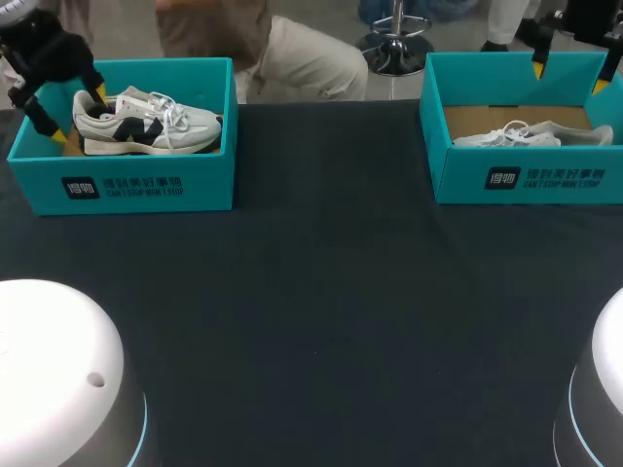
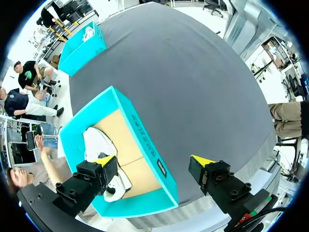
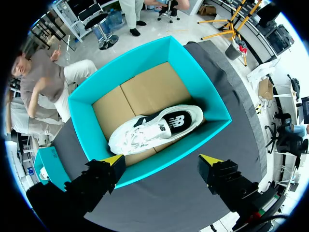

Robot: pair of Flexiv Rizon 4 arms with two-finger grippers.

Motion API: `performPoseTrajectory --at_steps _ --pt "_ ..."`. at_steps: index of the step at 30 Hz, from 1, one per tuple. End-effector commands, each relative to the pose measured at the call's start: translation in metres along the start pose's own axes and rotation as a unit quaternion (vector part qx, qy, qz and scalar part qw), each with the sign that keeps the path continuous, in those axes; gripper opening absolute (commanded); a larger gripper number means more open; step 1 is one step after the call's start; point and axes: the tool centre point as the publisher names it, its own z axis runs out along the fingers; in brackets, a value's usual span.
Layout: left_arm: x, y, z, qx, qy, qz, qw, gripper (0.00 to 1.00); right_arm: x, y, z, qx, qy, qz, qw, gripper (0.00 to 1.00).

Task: Take the shoe out of the shoebox, open the shoe tongue, remove and reinsert the insole, then place the shoe into the shoebox

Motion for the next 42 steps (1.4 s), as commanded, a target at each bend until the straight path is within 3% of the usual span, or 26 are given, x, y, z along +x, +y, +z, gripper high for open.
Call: performPoseTrajectory --at_steps 1,7,15,40,42 --pt "-0.004 0.024 0.006 0.003 -0.002 -0.003 1.0 1.0 -0.001 -0.001 0.0 -0.001 0.001 0.0 1.0 1.0" --pt "-0.008 0.065 0.018 -0.024 -0.006 -0.017 1.0 1.0 -0.001 -0.001 0.0 -0.001 0.001 0.0 1.0 1.0" --pt "-0.016 0.107 0.032 -0.005 -0.017 -0.019 1.0 1.0 -0.001 -0.001 0.0 -0.001 0.001 0.0 1.0 1.0" --pt "-0.017 0.11 0.034 -0.005 -0.025 -0.013 1.0 1.0 -0.001 -0.001 0.0 -0.001 0.001 0.0 1.0 1.0" --pt "-0.021 0.118 0.036 -0.019 -0.013 -0.01 1.0 1.0 -0.001 -0.001 0.0 -0.001 0.001 0.0 1.0 1.0"
